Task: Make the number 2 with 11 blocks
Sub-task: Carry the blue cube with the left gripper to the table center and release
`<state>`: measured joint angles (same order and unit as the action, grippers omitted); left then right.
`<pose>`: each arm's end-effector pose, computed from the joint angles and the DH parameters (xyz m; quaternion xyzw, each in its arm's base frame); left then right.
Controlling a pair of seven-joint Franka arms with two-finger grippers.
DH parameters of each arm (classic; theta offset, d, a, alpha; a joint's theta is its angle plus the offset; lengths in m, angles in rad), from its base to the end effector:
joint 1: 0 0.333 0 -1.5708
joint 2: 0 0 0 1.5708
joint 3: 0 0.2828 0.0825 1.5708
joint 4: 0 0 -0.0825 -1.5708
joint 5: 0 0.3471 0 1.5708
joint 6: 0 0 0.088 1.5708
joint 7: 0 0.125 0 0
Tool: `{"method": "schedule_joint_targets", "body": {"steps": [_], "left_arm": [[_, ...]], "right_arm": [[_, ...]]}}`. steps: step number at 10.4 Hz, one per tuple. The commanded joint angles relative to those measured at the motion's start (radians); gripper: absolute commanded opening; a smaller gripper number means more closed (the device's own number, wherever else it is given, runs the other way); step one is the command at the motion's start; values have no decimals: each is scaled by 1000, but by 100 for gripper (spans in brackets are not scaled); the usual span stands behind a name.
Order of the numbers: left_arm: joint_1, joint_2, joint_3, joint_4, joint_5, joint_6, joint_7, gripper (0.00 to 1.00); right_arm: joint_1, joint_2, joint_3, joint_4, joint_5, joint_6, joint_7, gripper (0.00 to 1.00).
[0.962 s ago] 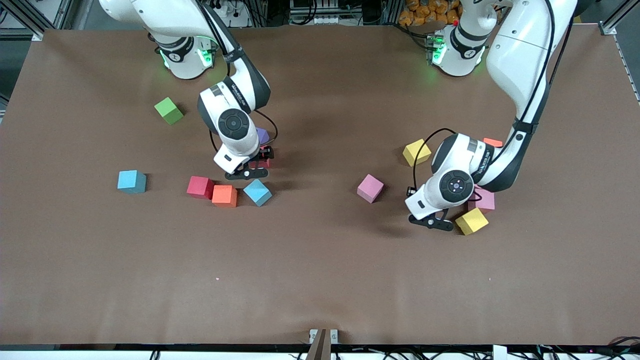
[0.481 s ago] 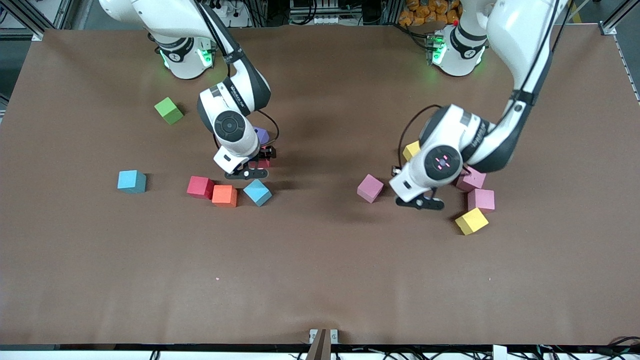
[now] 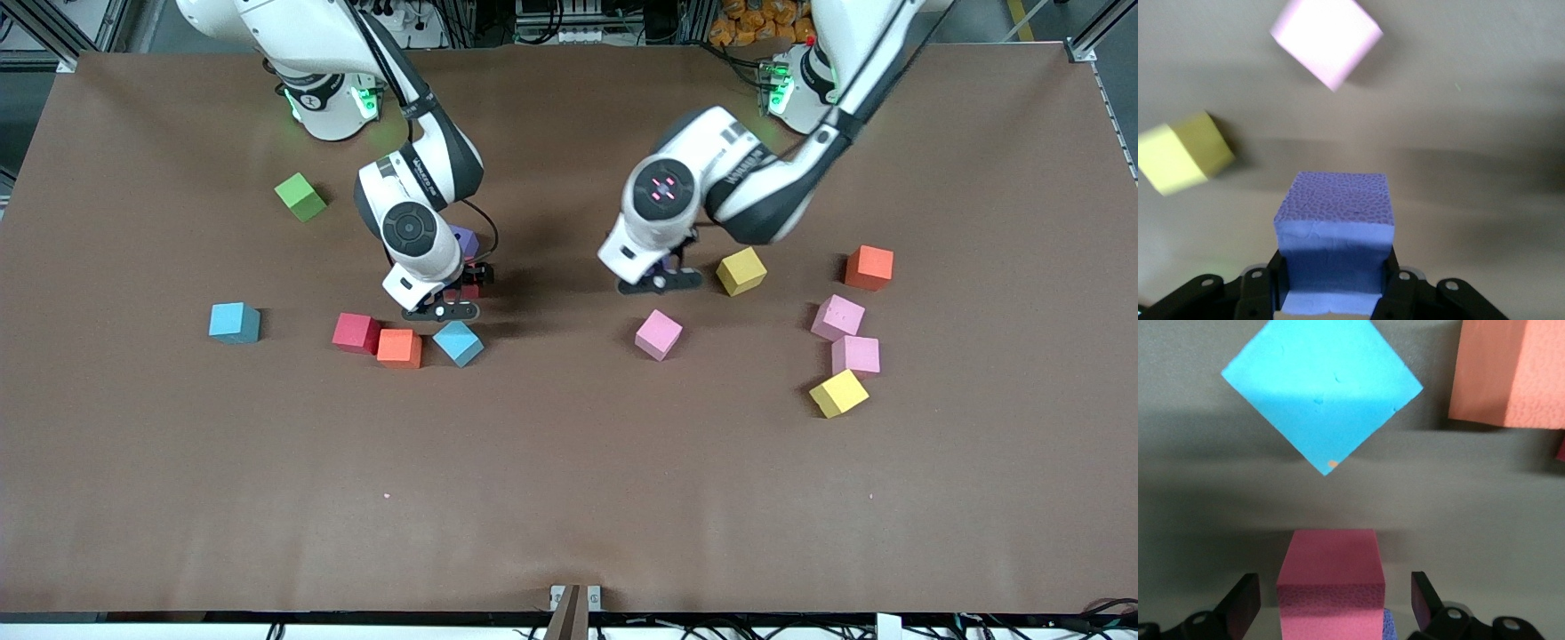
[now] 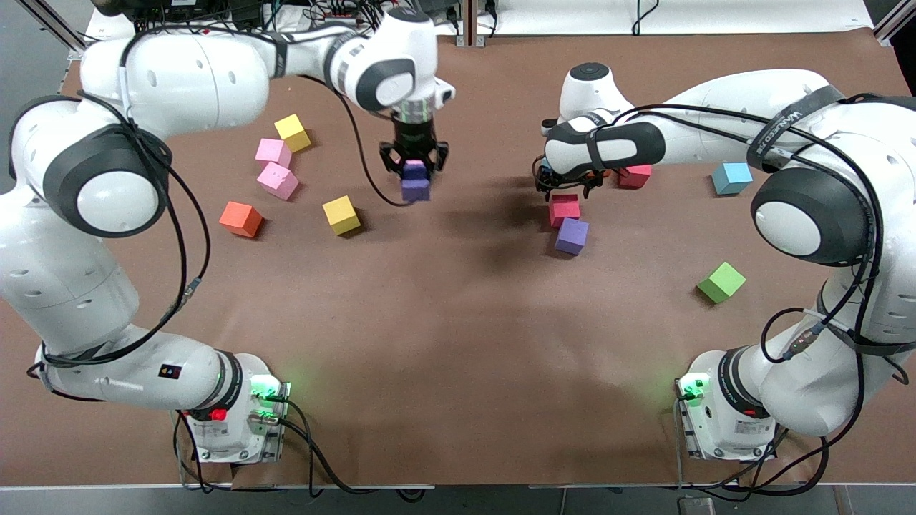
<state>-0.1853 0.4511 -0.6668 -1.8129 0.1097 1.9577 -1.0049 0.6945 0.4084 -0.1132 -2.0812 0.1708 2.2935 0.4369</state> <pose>0.3952 -0.4095 0.2963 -0.9889 -0.0599 0.1333 0.0280 0.4377 0.2933 0.1956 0.9948 0.0119 -0.1004 0.0153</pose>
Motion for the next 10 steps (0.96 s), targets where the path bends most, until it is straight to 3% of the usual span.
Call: {"method": "schedule_joint_targets", "body": {"steps": [1, 3, 5, 6, 8, 10], "left_arm": [[18, -61, -112, -196, -13, 198, -182, 0], [20, -106, -215, -398, -13, 431, -249, 0], [7, -129, -336, -547, -5, 542, -357, 0], [7, -140, -385, -592, -5, 558, -404, 0], [-19, -128, -404, -608, -4, 570, -432, 0], [-22, -97, -393, -602, 34, 604, -431, 0]], "right_arm": [[-3, 15, 6, 0, 45, 12, -21, 100], [2, 23, 6, -3, 52, 17, -20, 94], [8, 23, 6, -5, 53, 17, -10, 82], [10, 23, 6, -7, 53, 17, -9, 79], [19, 23, 7, -13, 53, 18, -7, 65], [17, 23, 7, -11, 53, 18, -9, 34]]}}
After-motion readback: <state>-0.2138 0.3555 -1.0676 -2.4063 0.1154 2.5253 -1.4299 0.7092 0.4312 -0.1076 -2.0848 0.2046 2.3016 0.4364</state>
